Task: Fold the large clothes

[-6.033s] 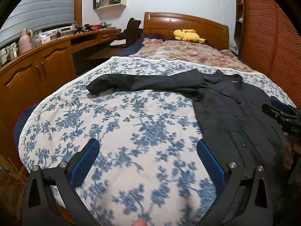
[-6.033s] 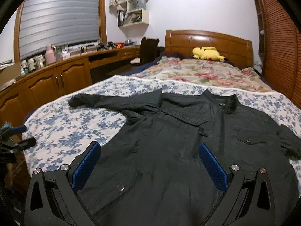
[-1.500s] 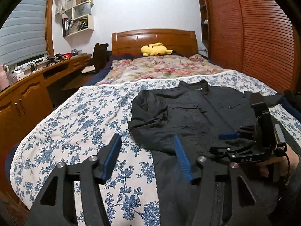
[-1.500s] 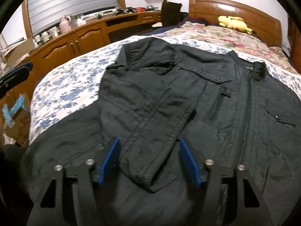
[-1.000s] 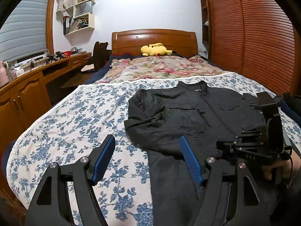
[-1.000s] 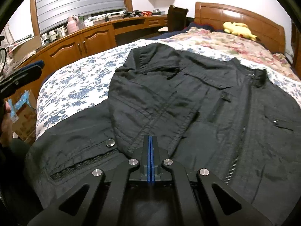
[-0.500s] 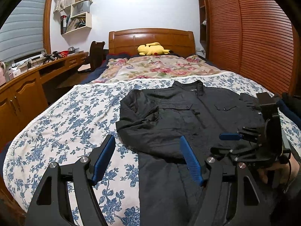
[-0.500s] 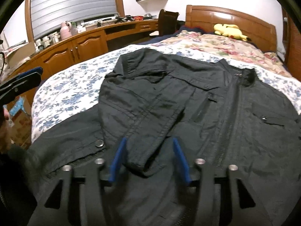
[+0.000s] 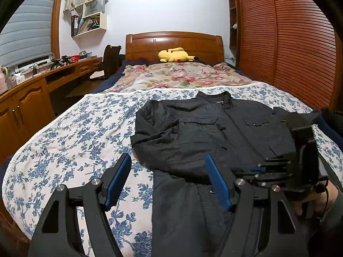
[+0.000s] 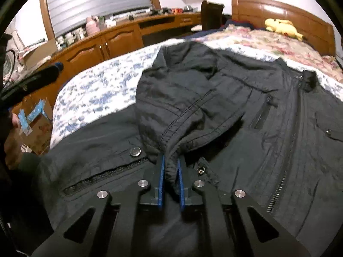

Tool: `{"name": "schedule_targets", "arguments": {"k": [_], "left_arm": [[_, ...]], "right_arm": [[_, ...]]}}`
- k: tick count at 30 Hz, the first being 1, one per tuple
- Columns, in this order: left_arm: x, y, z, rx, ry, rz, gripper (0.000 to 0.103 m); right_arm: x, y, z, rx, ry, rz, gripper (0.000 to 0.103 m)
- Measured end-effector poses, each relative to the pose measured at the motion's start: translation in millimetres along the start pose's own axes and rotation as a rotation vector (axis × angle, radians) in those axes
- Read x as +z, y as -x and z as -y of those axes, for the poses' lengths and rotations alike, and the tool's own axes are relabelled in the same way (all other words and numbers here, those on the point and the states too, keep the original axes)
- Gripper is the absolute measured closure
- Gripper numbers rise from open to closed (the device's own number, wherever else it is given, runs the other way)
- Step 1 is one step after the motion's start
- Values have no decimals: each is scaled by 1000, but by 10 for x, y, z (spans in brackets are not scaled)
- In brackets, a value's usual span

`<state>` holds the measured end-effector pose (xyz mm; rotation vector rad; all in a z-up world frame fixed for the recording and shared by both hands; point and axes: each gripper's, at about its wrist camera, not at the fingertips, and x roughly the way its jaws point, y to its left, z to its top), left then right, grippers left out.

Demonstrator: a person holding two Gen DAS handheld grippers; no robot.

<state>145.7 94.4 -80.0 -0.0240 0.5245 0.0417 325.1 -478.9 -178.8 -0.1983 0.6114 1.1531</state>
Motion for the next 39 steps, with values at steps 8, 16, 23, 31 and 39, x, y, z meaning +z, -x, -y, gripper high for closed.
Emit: {"name": "schedule_targets", "arguments": {"k": [8,16,23,31,39], "left_arm": [[49,-6,169,-46,-16,15,31],[121,-41,368,-98,-35,25,31],[116,-45,524,-127,-59,18,31],[76,-65,524,-143,-59,-5,30],[66,-71,525,-143,-69,-16,31]], "right_arm": [[-69,724,215,-158,-33,137,94],[-308,1373,213,-524,21,175,94],[-537,1281,113,-638,11,78,94],[-643,1294,155,-564,-23,13,53],[-533,1356,720,-588,-100,10,42]]}}
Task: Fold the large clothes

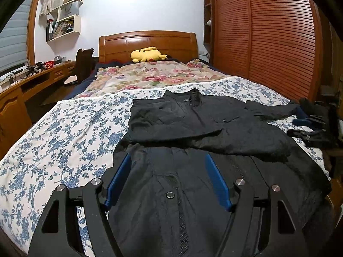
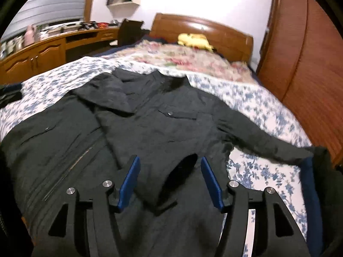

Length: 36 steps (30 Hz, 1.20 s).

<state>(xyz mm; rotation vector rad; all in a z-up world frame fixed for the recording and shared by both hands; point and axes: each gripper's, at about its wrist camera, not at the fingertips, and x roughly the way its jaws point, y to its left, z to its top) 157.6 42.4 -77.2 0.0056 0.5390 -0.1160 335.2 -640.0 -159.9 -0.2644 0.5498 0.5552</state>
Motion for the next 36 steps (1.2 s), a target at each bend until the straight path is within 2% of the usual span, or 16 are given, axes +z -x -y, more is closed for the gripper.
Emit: {"name": "schedule_targets", "arguments": {"k": [5,10,12,13,14,15,18,23,27,29,32,36], "left_arm": [[-16,-16,39,-12,-11,-11,31],[-27,-36,99,-31,-31,-24,31],[-34,-39,129,-35,-44,-30,31],[-38,-37,137,-41,-49,-31,31],[-37,-37,152,-44,-54,-34,31],[-40,-36,162,-47,-59,-38,30],[-45,-25,184,-56,-70,-41,31],[-43,-29,176,-64,-62,-51,31],[-42,-34,161,-63,-54,-54,31],[-41,-35,152,-63,-50,-54,31],[-37,-18,145,-64,-46,-50,31],[-34,13,131,-69,-42,-43,31]], "right_arm": [[144,-651,224,32,-115,-120,42],[220,-1152,419,130,-235,-230,42],[242,-1186,364,172,-225,-266,58],[244,-1204,328,174,-202,-275,60],[244,-1215,281,164,-167,-281,70],[245,-1237,259,164,-139,-284,86],[277,-1180,212,154,-92,-254,99],[516,-907,262,32,-59,-122,101],[781,-548,274,-140,-1,24,101],[902,-369,250,-192,22,100,101],[943,-188,122,-201,75,154,101],[700,-167,-68,-146,125,112,101]]}}
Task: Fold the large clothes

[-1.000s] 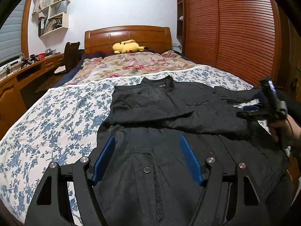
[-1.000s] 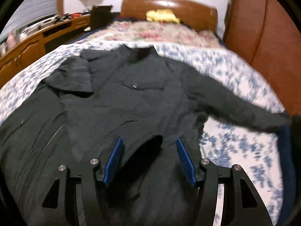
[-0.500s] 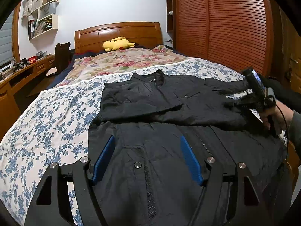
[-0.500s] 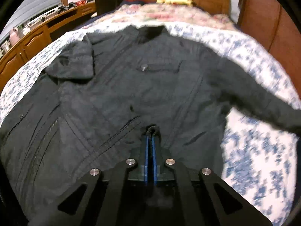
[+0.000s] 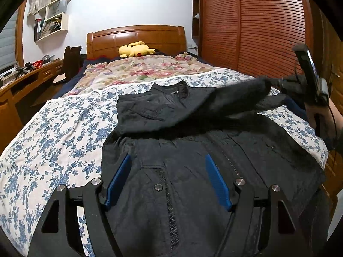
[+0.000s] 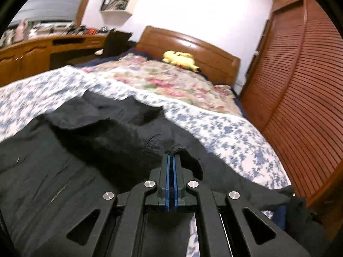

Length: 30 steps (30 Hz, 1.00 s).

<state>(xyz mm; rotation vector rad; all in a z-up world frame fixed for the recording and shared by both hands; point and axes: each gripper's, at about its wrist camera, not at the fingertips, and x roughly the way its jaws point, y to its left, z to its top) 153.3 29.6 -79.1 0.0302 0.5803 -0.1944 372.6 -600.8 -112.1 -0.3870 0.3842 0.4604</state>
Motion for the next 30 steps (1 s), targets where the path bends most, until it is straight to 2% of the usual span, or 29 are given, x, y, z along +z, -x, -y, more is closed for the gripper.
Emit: {"name": "schedule_targets", "arguments": {"k": [9,12,17,21,25,26,28,30], "left_arm": [[19,36,-22,-7,12,8,30],[22,32,-12,-19,15,6,31],[24,3,1,-29,16,-2,31],[31,-7,12,-40,24,0,30],[38,-12,23,-44,24,3,30],[40,-15,26,-43,23,4,30],[40,-23,36,-43,22,6,31],[40,-35,61,-45,19,6,31]], "right_arm": [[-713,363,-171,168,-60,-127,101],[-888,406,-188,218,-119,-165,101],[-974,390,-226,251,-170,-210,101],[-963,533,-256,228,-172,-232,101],[-777,736,-219,215,-177,-181,101],[-718,752,-216,203,-171,-166,99],[-559,718,-212,190,-164,-141,90],[-397,616,-234,202,-157,-119,68]]}}
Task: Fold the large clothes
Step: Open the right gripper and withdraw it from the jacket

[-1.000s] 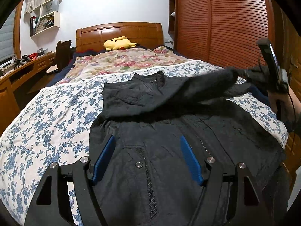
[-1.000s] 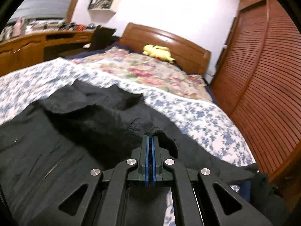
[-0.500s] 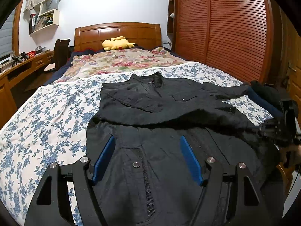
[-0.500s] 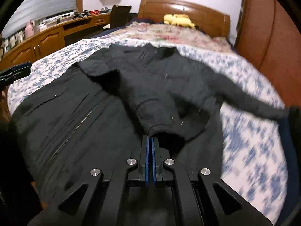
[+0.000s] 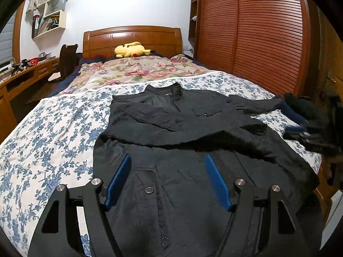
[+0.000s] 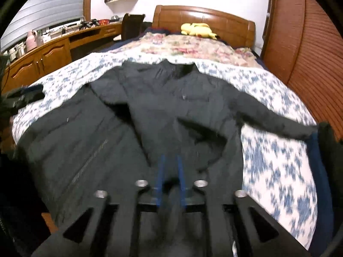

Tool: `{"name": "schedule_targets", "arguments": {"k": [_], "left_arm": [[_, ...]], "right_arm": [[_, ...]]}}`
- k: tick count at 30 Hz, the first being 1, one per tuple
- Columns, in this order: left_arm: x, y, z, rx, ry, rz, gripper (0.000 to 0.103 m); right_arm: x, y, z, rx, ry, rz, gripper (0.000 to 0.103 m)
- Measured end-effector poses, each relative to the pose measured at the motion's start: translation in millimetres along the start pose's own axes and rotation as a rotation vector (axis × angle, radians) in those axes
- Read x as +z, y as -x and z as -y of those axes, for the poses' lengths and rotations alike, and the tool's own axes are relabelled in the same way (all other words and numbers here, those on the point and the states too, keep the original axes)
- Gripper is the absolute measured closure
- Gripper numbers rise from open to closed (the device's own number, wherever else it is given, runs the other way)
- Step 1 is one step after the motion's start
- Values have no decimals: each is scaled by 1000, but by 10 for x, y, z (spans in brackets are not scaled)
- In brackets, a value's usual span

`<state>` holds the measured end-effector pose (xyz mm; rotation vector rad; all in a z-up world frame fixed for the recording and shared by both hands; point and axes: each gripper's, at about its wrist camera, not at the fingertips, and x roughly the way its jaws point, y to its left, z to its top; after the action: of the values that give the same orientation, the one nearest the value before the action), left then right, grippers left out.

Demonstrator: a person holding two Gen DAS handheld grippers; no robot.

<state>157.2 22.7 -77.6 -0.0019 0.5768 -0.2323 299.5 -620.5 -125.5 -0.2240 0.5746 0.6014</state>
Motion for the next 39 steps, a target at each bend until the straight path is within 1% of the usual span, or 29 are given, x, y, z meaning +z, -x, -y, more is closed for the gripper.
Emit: {"name": "schedule_targets", "arguments": {"k": [1,4,6,10,14,20,22,25,27,29,34,39], "left_arm": [[2,-5,5,2,-3,0,30],[1,-15,34,10,-11,-1,31],[-3,-18,37,13,-11,-2,31],[-5,-22,37,17,-14,-9,30],[-6,-17,43,18,-17,-14,31],[0,-3,46,12,-17,-6,30],[0,0,48,10,-11,-3,31],[-4,-17,52,16,-13,-7,31],[-12,-39,59,17,-18,-14,31],[-10,-47,66,18,-22,-18,31],[-10,-85,86,17,-17,-28,31],[2,-147,174,10,-24,-38,31]], "right_arm": [[86,-74,-14,11,2,9,65],[310,-393,-53,59,-17,7,65],[436,-622,-92,76,-16,0,65],[635,-1082,-168,101,-29,-42,65],[644,-1342,-233,136,-29,-90,65],[364,-1498,-426,170,19,-214,65],[288,-1484,-451,154,24,-199,65],[274,-1456,-370,176,-41,-188,65],[243,-1383,-367,174,-26,-174,65],[189,-1250,-363,171,-14,-157,65],[-25,-790,-249,178,-47,-91,65],[-248,-442,-89,124,-72,-65,65]]}}
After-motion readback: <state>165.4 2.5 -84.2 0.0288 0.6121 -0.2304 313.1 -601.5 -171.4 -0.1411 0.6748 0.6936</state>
